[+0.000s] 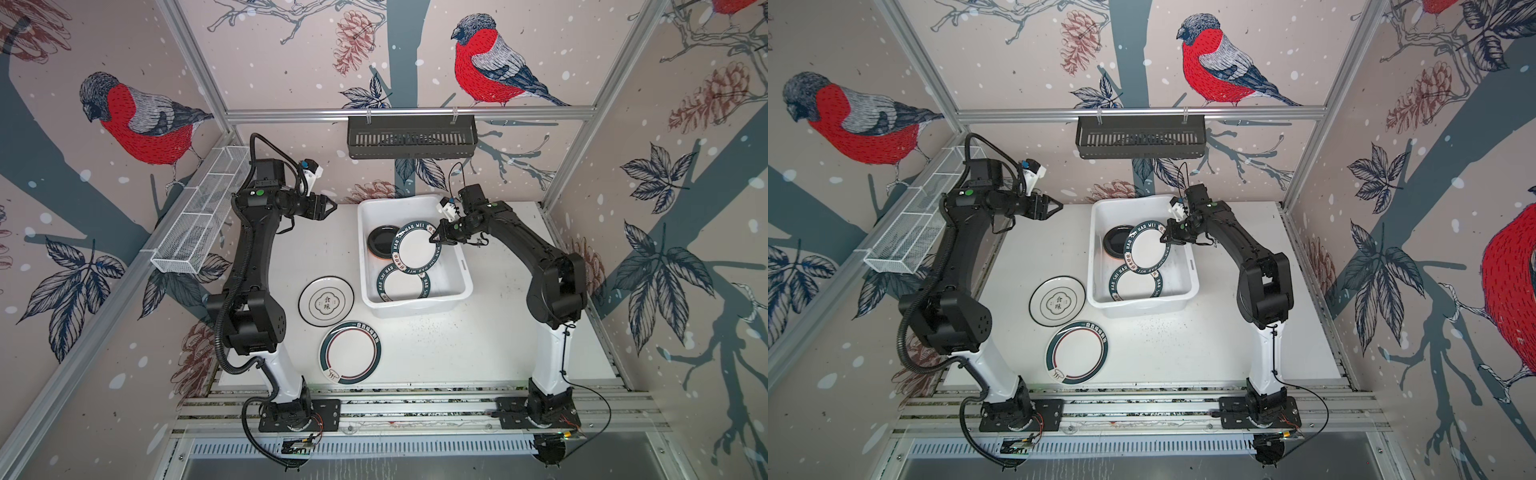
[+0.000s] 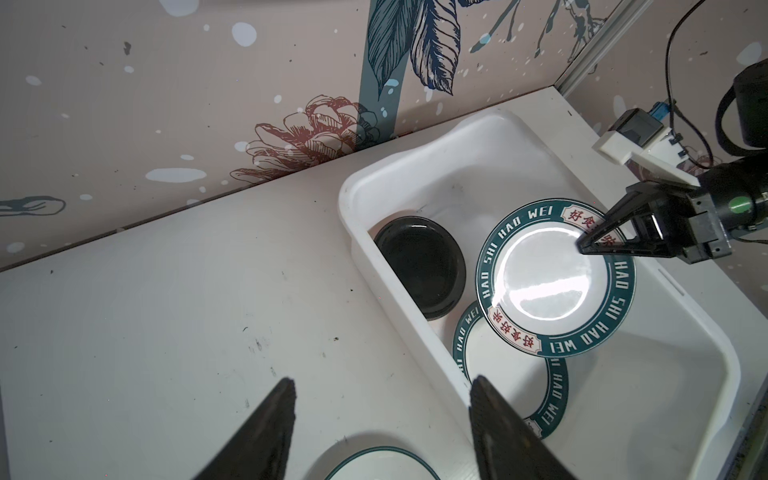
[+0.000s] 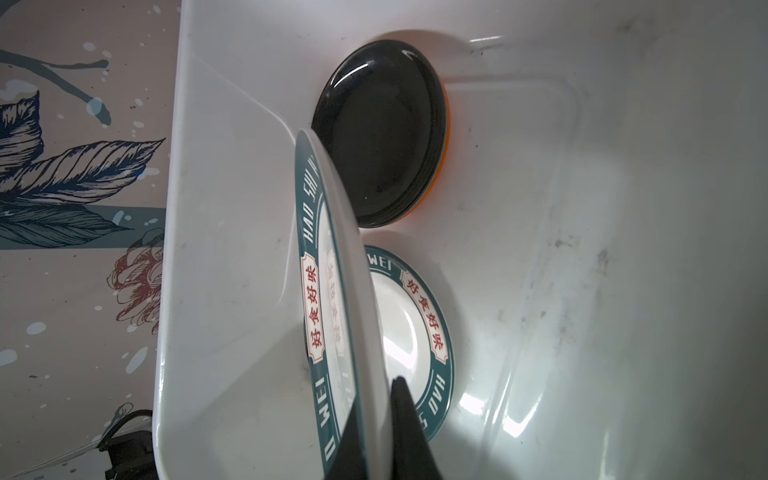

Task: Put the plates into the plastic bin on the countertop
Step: 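Lower the green-rimmed plate into the bin onto the other plate with the right gripper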

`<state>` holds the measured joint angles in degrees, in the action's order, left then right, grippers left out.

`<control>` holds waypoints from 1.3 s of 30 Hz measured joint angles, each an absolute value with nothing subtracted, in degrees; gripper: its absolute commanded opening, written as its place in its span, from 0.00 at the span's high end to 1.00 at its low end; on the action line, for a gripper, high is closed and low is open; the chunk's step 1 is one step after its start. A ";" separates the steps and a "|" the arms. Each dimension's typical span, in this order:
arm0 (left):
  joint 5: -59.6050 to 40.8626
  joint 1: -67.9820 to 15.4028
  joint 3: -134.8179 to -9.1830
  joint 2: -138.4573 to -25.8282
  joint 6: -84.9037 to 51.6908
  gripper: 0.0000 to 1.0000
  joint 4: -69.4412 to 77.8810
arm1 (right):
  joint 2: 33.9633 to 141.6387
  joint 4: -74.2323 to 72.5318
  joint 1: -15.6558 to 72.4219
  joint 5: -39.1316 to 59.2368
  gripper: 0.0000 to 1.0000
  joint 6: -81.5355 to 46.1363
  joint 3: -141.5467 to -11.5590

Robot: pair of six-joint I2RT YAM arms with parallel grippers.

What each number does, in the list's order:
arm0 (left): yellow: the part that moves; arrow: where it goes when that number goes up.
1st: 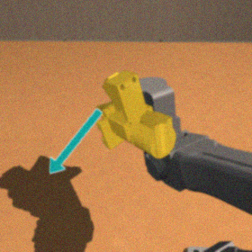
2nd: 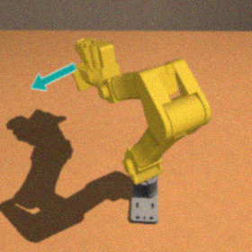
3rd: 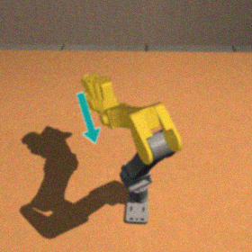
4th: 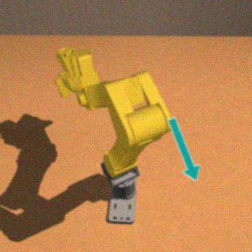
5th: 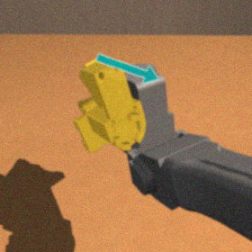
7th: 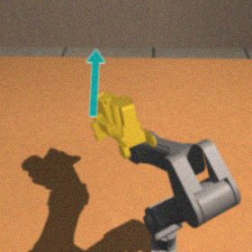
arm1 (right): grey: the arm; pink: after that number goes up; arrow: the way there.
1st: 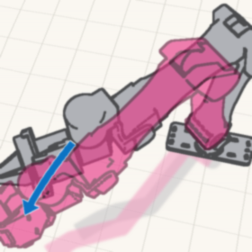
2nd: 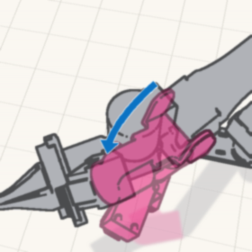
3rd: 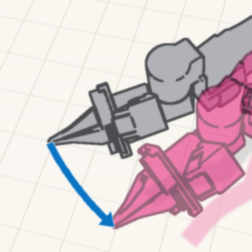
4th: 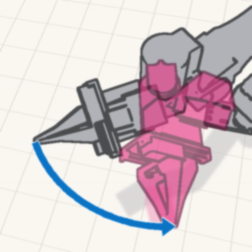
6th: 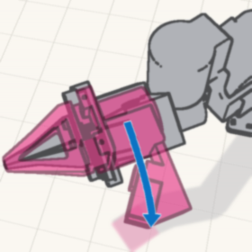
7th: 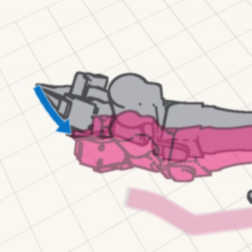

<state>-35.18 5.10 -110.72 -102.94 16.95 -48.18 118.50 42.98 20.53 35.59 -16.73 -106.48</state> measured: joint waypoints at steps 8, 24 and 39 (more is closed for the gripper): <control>-32.71 4.69 -109.84 -102.48 16.86 0.33 -47.72 | 120.42 47.92 24.60 35.64 0.95 -16.71 -107.72; -33.56 4.69 -108.49 -102.89 11.92 0.34 -45.95 | 123.39 54.15 25.10 39.42 0.93 -16.27 -106.26; -34.48 4.69 -108.03 -102.74 10.94 0.34 -45.15 | 125.93 54.00 26.24 40.40 0.89 -16.32 -105.54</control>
